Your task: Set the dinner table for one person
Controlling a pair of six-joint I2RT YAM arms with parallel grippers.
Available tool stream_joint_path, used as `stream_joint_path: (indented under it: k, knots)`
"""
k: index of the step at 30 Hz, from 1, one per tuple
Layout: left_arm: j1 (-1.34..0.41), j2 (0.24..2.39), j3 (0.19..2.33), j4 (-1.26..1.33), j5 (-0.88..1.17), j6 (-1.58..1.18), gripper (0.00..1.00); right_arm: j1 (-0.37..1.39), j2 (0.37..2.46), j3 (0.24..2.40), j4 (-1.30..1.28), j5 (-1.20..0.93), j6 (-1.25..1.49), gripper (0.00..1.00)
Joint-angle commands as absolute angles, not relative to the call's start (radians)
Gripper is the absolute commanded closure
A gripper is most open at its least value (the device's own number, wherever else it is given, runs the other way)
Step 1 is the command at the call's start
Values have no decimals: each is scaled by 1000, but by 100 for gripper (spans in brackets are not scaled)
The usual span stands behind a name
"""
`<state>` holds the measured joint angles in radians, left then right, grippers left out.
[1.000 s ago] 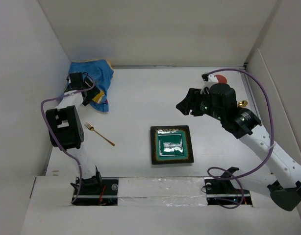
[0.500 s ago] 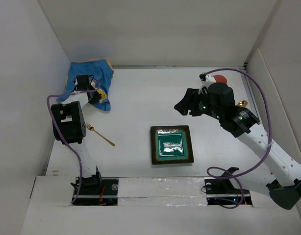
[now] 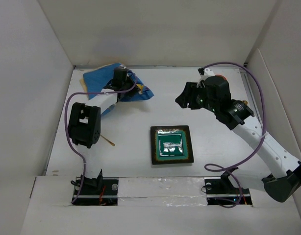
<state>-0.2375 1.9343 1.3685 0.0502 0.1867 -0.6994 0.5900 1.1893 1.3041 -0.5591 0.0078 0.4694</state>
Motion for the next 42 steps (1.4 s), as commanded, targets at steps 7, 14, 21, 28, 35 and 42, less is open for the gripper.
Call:
stream_joint_path:
  k: [7, 14, 21, 28, 35, 42]
  knots:
    - [-368, 1810, 1367, -41, 193, -673, 48, 509, 1250, 1295, -465, 46, 465, 24]
    - [-368, 1455, 1104, -64, -63, -724, 50, 462, 1310, 1272, -428, 9, 518, 72]
    - [-210, 1243, 821, -161, -153, -879, 58, 453, 1301, 1233, -399, -35, 529, 100]
    - [-66, 1301, 736, -181, -32, -857, 53, 443, 1289, 1187, -373, -61, 558, 100]
    - [-66, 1442, 747, -153, -66, -891, 53, 443, 1269, 1161, -351, -86, 584, 100]
    - [-66, 1540, 762, -160, -106, -874, 57, 443, 1255, 1138, -339, -67, 589, 94]
